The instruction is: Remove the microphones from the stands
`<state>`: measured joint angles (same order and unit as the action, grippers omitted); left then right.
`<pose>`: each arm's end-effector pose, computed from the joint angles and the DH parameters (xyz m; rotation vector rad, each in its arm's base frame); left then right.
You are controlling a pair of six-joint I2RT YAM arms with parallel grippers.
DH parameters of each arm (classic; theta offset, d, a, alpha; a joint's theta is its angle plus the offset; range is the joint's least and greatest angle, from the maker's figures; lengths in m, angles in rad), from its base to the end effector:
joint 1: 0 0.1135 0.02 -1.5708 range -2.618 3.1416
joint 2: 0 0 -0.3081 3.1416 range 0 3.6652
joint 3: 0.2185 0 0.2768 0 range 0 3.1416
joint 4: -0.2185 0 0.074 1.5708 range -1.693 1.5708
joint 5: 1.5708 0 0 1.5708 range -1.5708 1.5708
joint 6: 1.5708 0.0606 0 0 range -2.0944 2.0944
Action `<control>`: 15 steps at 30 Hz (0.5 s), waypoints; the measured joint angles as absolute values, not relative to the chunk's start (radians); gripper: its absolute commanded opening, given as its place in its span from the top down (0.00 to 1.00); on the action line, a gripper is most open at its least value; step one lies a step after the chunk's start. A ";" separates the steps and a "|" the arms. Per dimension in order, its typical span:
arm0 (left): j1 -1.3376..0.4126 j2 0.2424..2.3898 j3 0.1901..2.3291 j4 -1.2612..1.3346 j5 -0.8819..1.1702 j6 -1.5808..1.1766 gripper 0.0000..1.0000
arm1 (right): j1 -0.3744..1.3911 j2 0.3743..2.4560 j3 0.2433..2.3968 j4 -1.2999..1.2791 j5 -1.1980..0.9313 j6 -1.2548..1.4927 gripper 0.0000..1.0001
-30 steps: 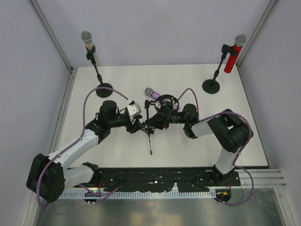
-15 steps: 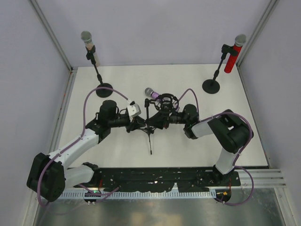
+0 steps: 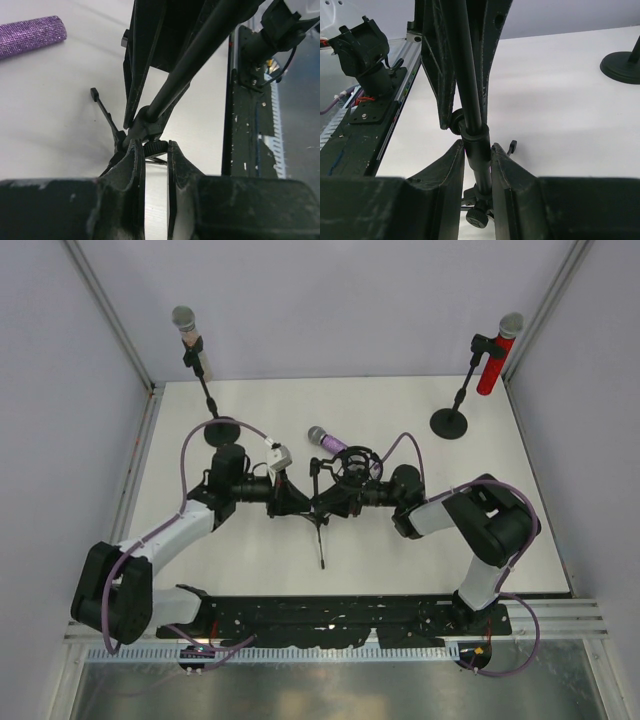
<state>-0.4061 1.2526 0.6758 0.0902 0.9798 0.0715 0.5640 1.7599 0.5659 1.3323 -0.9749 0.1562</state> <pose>0.2356 -0.1561 0.2587 1.0580 1.7273 -1.2075 0.2606 0.2242 0.2018 -1.1133 1.1929 1.2555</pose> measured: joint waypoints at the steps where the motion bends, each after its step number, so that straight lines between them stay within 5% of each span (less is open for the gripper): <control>1: -0.398 1.268 0.680 0.098 0.999 0.039 0.87 | 0.564 1.760 0.564 1.334 -0.976 0.154 0.76; 15: -0.367 1.348 0.706 0.129 1.088 -0.152 0.36 | 0.566 1.757 0.559 1.339 -0.978 0.136 0.77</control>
<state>-0.3668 1.3476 0.7063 0.1291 1.0878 -0.1516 0.5659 1.7565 0.5587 1.3388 -0.9783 0.1364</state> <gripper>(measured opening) 0.572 0.300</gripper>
